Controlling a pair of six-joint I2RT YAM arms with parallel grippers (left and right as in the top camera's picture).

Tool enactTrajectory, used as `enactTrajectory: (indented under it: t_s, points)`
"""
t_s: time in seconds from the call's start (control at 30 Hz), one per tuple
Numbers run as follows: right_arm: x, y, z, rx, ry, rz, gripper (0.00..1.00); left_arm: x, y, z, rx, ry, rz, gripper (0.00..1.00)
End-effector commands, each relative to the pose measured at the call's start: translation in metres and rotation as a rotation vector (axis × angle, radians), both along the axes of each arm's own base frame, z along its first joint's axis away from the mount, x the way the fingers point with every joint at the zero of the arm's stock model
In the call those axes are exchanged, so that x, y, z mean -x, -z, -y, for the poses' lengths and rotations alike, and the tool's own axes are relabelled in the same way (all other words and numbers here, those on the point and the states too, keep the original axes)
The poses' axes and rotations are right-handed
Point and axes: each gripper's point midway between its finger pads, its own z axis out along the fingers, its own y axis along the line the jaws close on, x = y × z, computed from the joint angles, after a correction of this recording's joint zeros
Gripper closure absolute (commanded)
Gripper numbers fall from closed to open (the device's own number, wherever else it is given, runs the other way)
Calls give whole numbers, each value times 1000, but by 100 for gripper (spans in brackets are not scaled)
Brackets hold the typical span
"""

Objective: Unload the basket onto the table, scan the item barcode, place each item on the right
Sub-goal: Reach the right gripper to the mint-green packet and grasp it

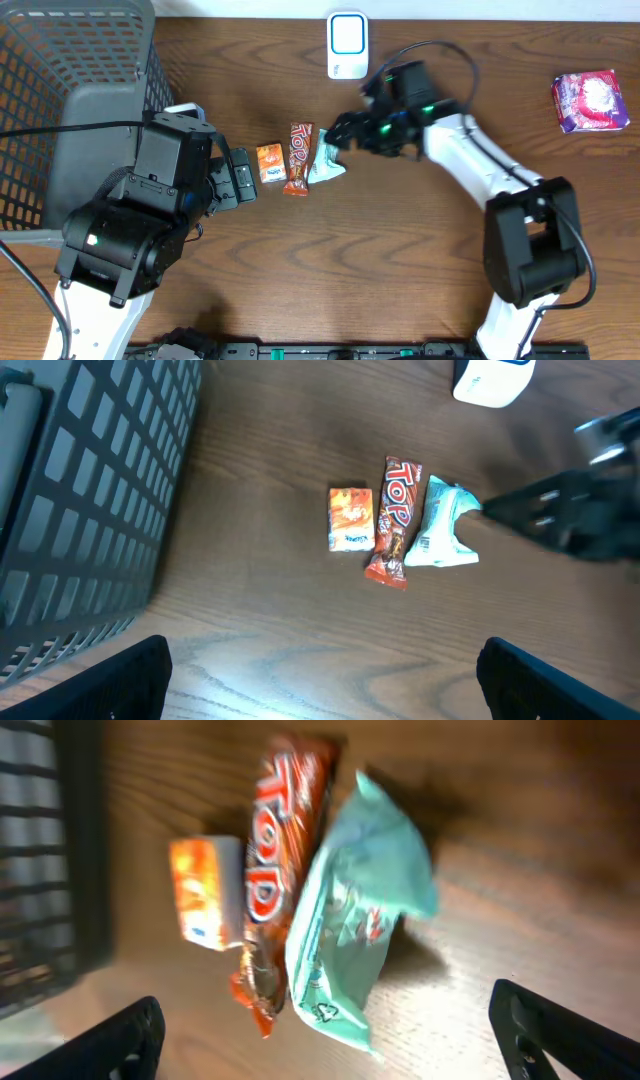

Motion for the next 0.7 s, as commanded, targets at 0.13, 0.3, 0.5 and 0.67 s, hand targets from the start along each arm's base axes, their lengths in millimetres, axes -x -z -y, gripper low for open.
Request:
enactTrajectory:
  t_s: [0.13,0.3,0.5,0.67]
  points:
    - [8,16,-10,226,109,45,6,0,-1,-2,-2,-7,4,2]
    - [5,29,-13,231,148,21,18,0,-1,-2,-2,-7,4,2]
    - [4,43,-28,159,147,-27,29,0,-1,-2,-2,-7,4,2]
    - [6,57,-32,153,134,-51,44,0,-1,-2,-2,-7,4,2]
